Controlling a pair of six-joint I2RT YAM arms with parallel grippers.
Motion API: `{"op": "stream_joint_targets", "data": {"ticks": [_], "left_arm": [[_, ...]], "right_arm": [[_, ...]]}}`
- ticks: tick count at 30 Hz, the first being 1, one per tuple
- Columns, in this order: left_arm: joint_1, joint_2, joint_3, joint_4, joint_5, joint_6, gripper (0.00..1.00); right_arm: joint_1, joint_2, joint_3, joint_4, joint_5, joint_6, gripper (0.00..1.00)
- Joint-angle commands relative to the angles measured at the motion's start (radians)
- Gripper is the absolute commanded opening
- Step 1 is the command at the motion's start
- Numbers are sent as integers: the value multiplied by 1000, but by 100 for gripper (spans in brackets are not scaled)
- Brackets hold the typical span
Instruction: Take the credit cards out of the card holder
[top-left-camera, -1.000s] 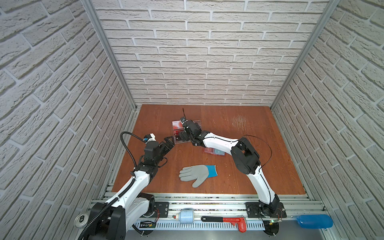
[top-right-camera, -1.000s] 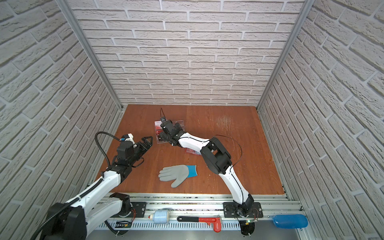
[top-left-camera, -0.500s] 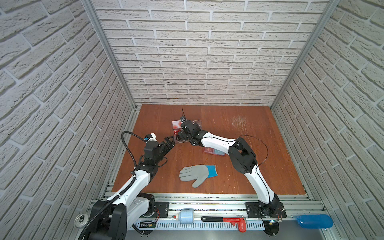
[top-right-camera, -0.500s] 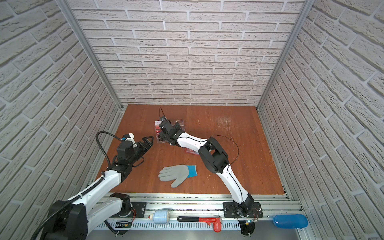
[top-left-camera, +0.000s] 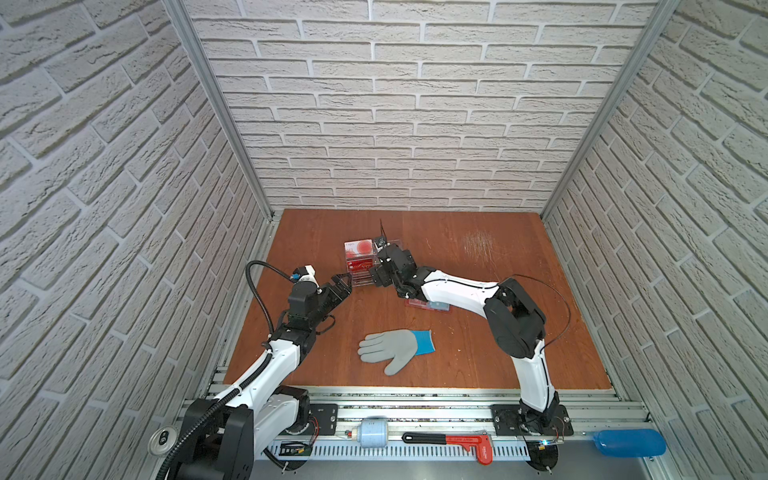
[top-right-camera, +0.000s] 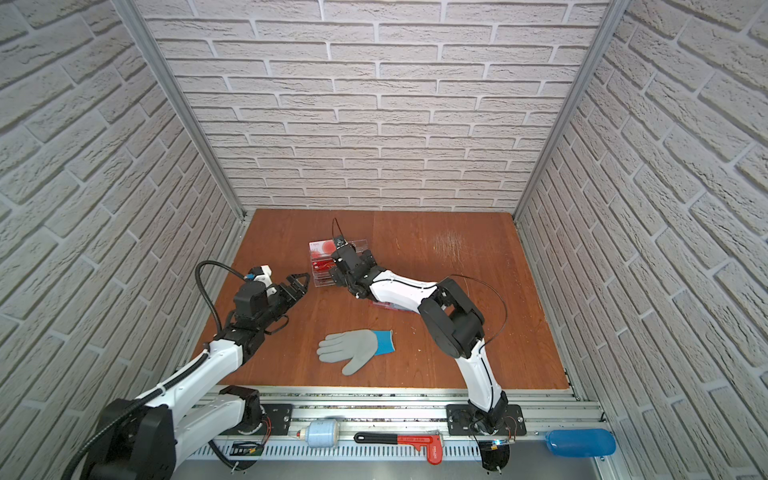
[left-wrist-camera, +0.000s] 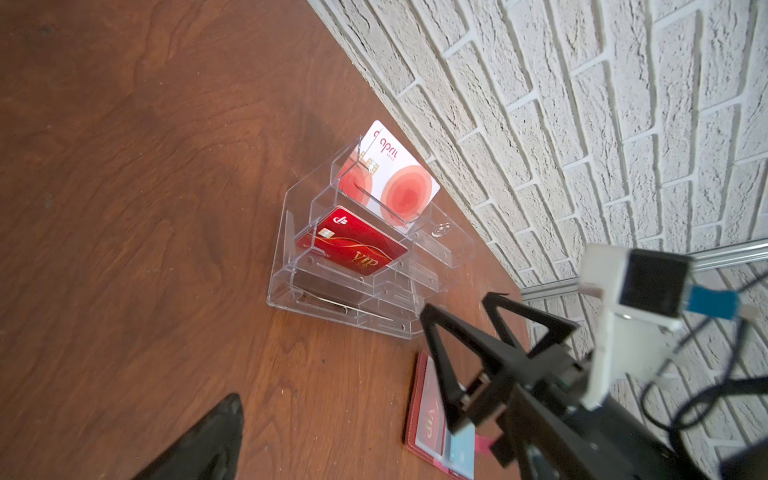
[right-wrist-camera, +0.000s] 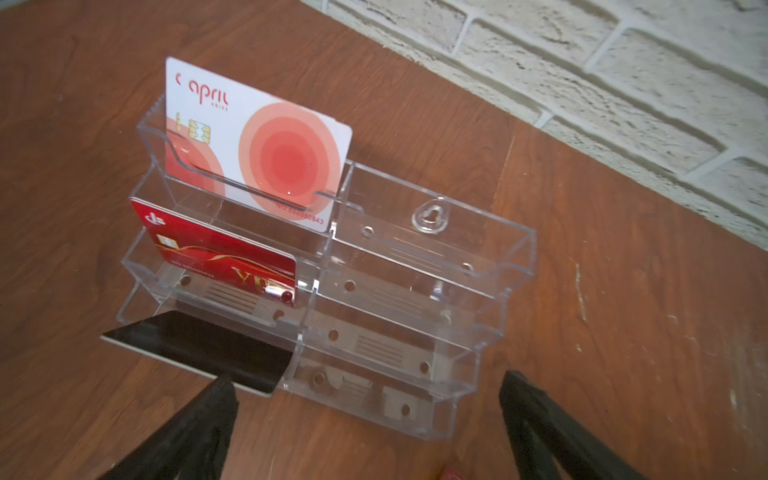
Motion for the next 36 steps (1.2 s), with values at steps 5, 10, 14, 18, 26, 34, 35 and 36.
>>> {"op": "stream_joint_targets", "data": {"ticks": [5, 10, 14, 18, 26, 34, 35, 36], "left_arm": [[-18, 57, 74, 59, 26, 41, 98], [-63, 77, 108, 72, 32, 50, 98], [-136, 149, 142, 111, 19, 56, 98], [-192, 291, 189, 215, 70, 6, 98], [-264, 530, 308, 358, 145, -111, 98], [-324, 664, 394, 391, 161, -197, 98], [-329, 683, 403, 400, 162, -211, 98], [-334, 701, 414, 410, 168, -220, 98]], "right_arm": [[-44, -205, -126, -14, 23, 106, 100], [-121, -283, -188, -118, -59, 199, 100], [-221, -333, -267, -192, -218, 290, 100], [-293, -369, -363, -216, -366, 334, 98], [-316, -328, -440, -180, -485, 374, 93], [-368, -262, -478, -68, -647, 452, 75], [-370, -252, -476, -58, -659, 456, 72], [-374, -241, -475, -48, -672, 461, 67]]}}
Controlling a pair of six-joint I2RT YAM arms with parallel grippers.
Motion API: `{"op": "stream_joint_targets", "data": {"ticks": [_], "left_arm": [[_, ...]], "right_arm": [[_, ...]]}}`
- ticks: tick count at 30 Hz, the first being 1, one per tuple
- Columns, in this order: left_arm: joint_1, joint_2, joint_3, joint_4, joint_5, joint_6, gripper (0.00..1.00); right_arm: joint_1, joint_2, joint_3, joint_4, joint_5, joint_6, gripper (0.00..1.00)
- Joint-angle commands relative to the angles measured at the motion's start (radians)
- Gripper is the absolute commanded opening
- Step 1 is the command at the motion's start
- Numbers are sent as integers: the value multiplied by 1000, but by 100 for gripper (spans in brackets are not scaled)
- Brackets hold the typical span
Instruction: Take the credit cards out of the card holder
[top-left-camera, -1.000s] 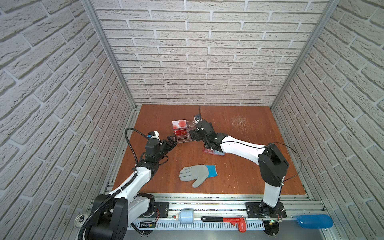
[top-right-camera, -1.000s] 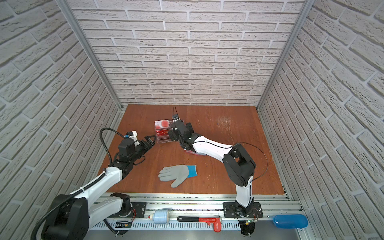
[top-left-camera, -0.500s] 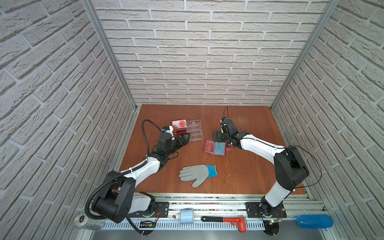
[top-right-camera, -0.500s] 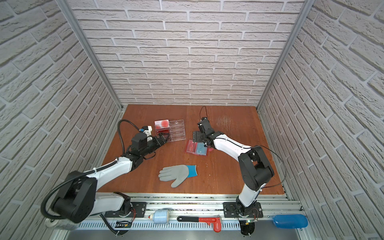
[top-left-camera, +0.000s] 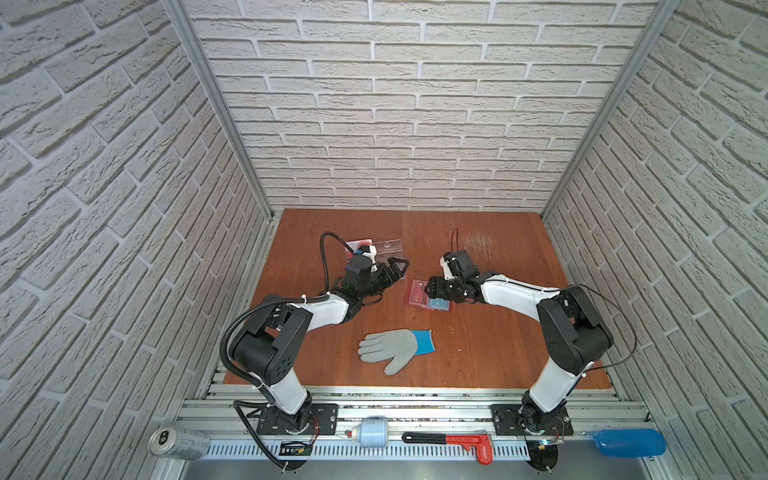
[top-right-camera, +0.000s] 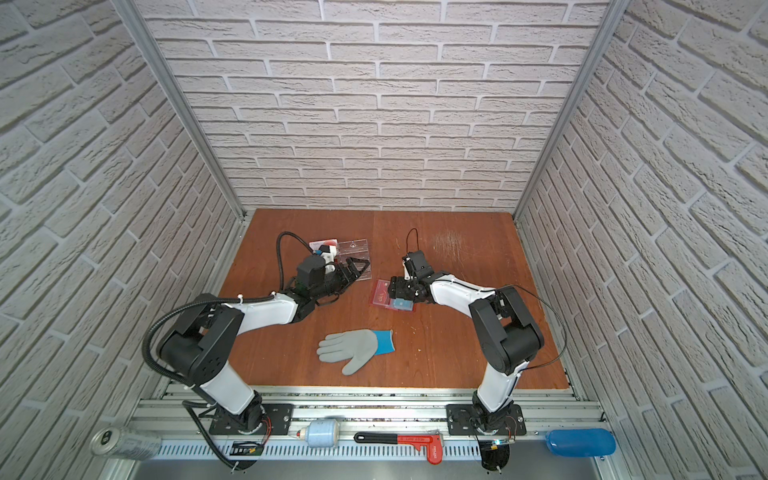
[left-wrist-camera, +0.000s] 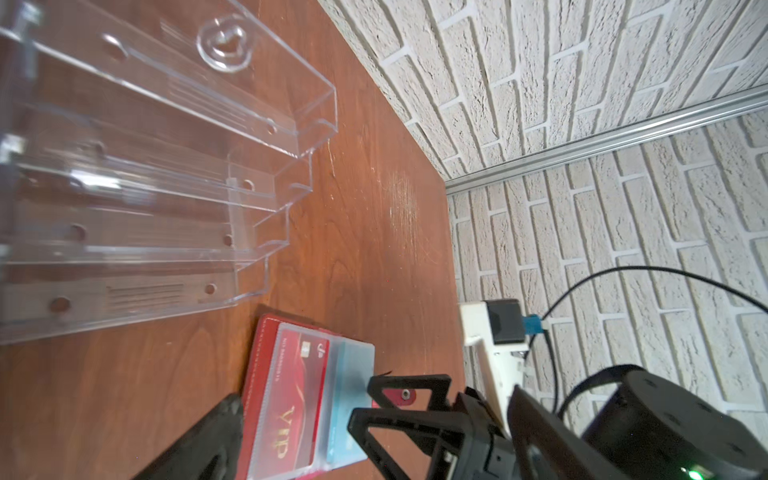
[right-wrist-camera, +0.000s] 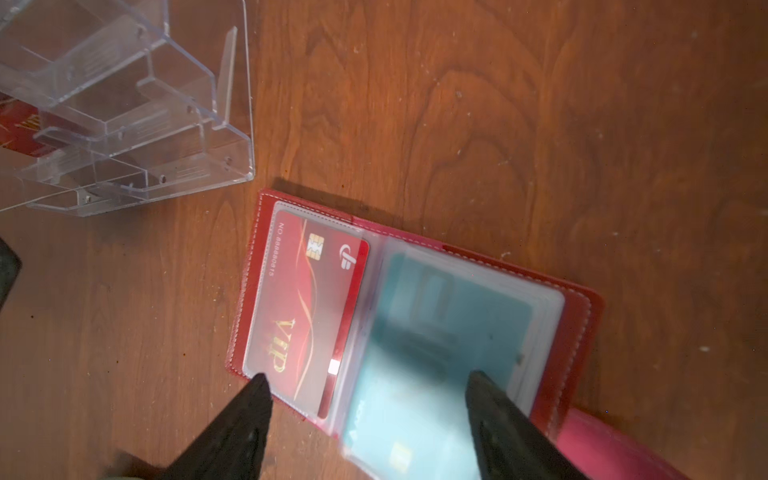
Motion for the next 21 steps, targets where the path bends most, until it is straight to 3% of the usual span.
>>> {"op": "stream_joint_targets", "data": {"ticks": [1, 12, 21], "left_arm": [[-15, 53, 41, 96, 24, -52, 98], [-55, 183, 125, 98, 32, -137, 98], [-67, 249, 132, 130, 38, -185, 98]], "right_arm": [[-12, 29, 0, 73, -85, 40, 63], [-36, 97, 18, 138, -199, 93, 46], [-47, 89, -38, 173, -227, 111, 43]]}}
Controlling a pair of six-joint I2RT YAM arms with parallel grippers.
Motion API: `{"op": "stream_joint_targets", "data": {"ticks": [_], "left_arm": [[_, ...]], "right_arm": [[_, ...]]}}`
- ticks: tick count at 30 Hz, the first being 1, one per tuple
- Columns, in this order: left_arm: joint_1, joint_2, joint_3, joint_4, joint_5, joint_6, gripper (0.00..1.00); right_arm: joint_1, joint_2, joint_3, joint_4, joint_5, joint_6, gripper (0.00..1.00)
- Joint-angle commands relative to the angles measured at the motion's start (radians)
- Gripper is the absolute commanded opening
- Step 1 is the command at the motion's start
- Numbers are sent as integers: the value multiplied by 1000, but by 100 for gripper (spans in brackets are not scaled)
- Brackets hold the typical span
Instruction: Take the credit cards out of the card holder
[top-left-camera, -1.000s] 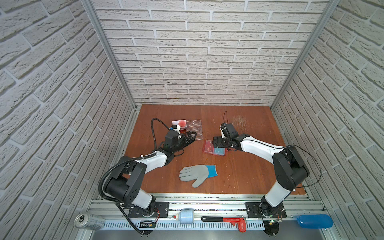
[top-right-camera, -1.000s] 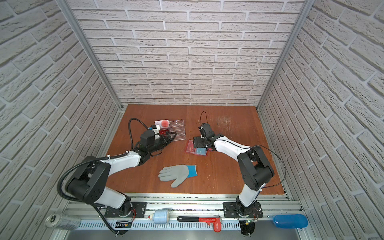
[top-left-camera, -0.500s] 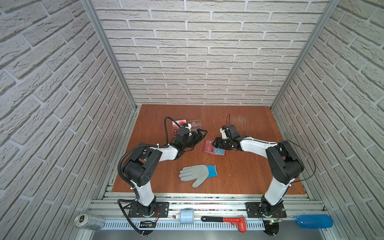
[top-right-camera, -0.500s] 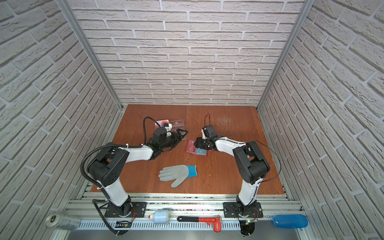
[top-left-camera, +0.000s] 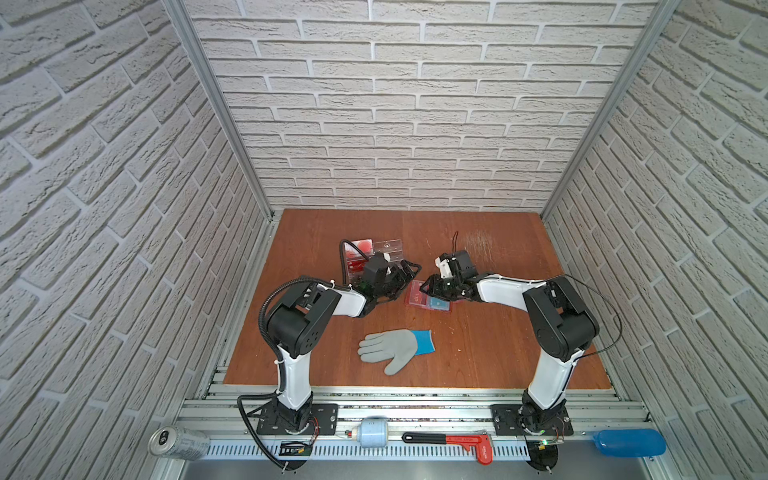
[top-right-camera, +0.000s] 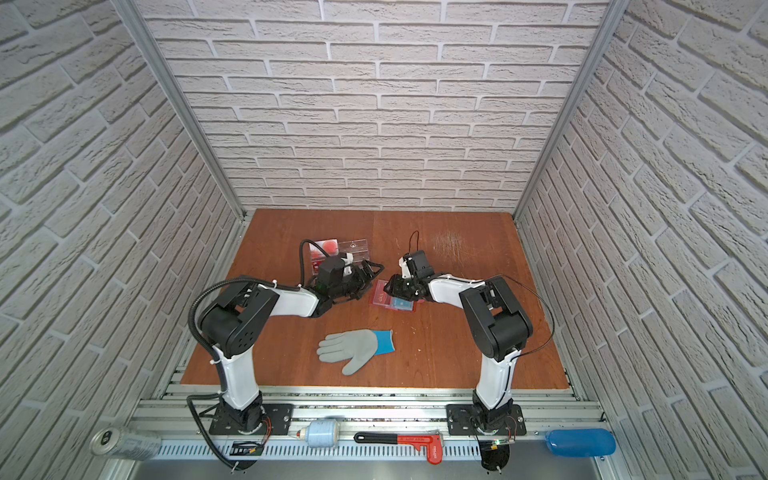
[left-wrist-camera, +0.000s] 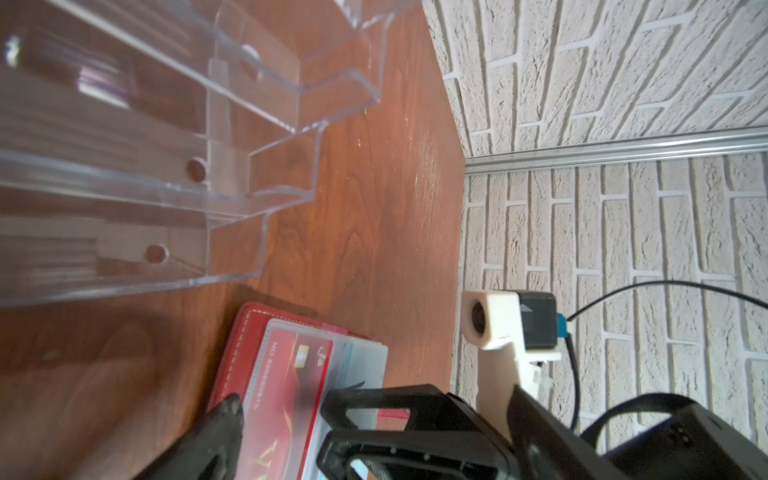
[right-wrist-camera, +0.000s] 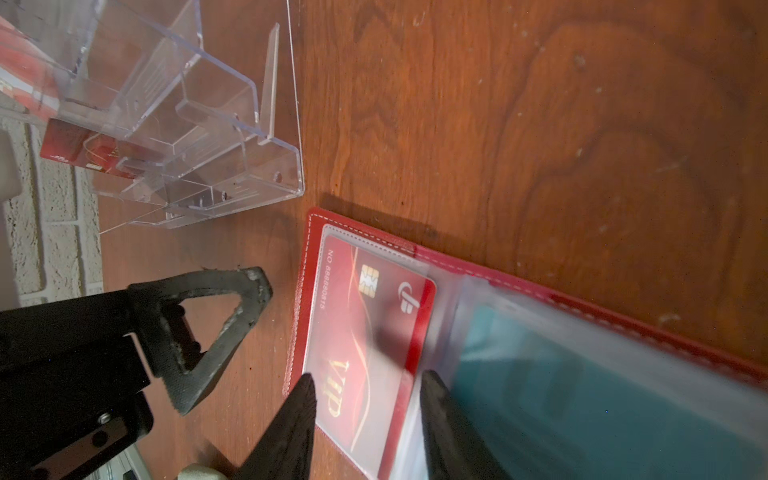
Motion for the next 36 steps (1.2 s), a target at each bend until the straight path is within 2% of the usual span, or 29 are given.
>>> {"op": "stream_joint_targets", "data": {"ticks": [1, 23, 29, 36], "left_arm": [[-9, 20, 21, 79, 8, -18, 98], [-26, 48, -26, 88, 4, -42, 98], [-27, 61, -46, 115, 3, -54, 98], [-29, 61, -61, 125, 3, -57, 98]], "right_arm": [[-11, -4, -35, 15, -14, 18, 43], [-15, -7, -86, 75, -38, 59, 43], [-18, 8, -112, 165, -63, 99, 43], [-18, 28, -161, 347, -115, 177, 43]]}}
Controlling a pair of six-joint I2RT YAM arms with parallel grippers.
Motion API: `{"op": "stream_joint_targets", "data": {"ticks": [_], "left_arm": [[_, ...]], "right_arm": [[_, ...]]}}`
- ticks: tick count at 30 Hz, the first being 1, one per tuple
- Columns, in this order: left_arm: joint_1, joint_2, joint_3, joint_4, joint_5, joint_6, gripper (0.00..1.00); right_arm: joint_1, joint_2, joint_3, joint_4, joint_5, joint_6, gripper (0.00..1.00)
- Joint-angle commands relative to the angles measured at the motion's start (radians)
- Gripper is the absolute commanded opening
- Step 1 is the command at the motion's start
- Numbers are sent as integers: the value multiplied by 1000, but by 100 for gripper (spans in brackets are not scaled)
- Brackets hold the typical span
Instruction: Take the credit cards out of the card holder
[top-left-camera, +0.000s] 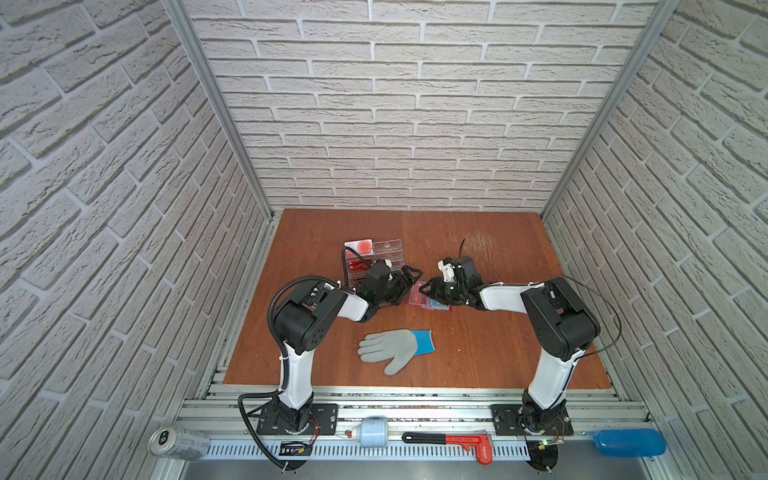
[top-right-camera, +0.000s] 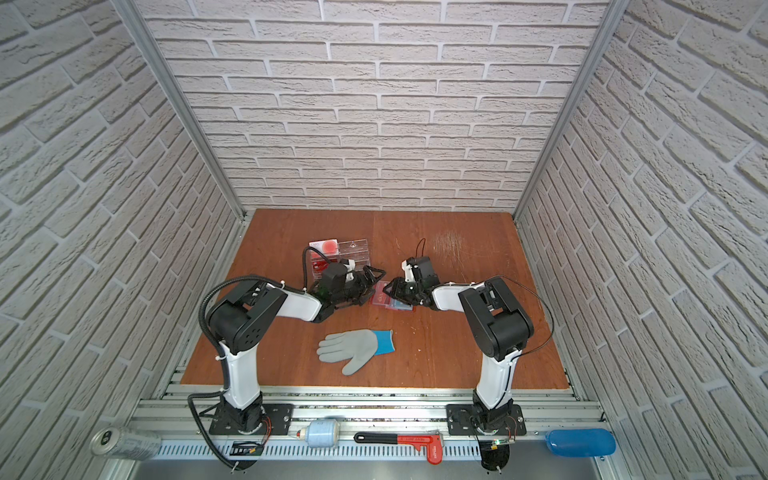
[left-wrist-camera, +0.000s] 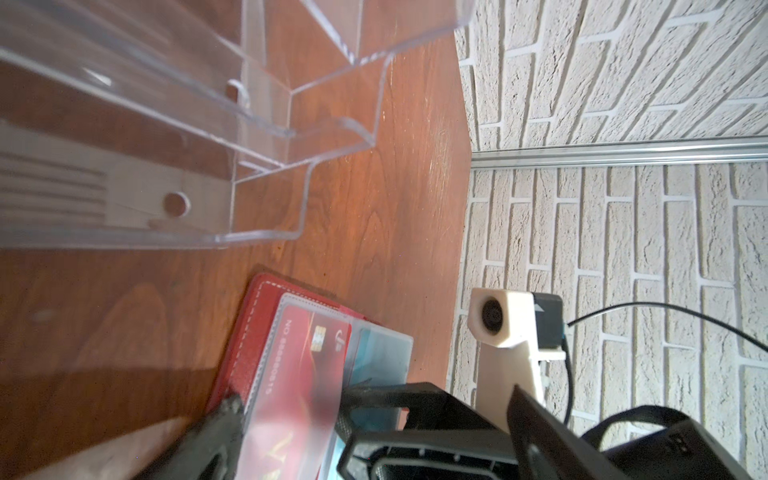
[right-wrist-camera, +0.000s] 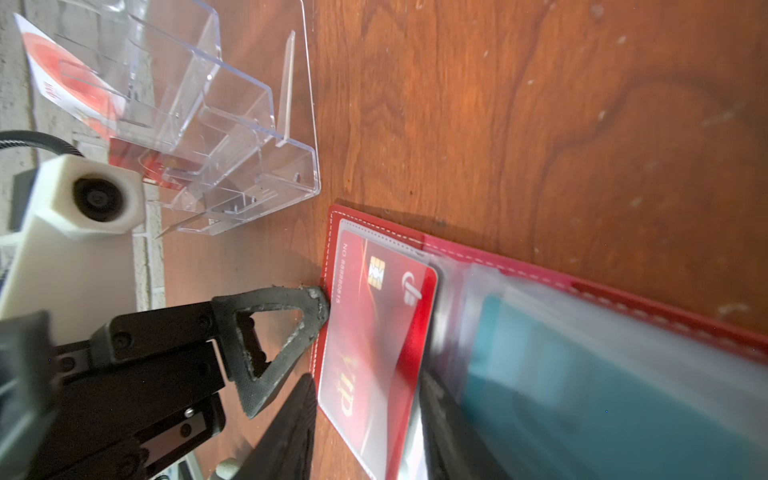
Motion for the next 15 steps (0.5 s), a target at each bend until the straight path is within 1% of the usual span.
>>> {"op": "stream_joint_targets", "data": {"ticks": [1, 9, 15], "left_arm": [[-6, 17, -24, 35, 2, -1, 98], [-6, 16, -37, 46, -5, -5, 98], [-6, 22, -44, 57, -3, -11, 98]], "right_arm": [[-4, 29, -36, 113, -30, 59, 43], [-3, 57, -80, 340, -97, 128, 43], [-3, 91, -77, 394, -127, 147, 42]]}}
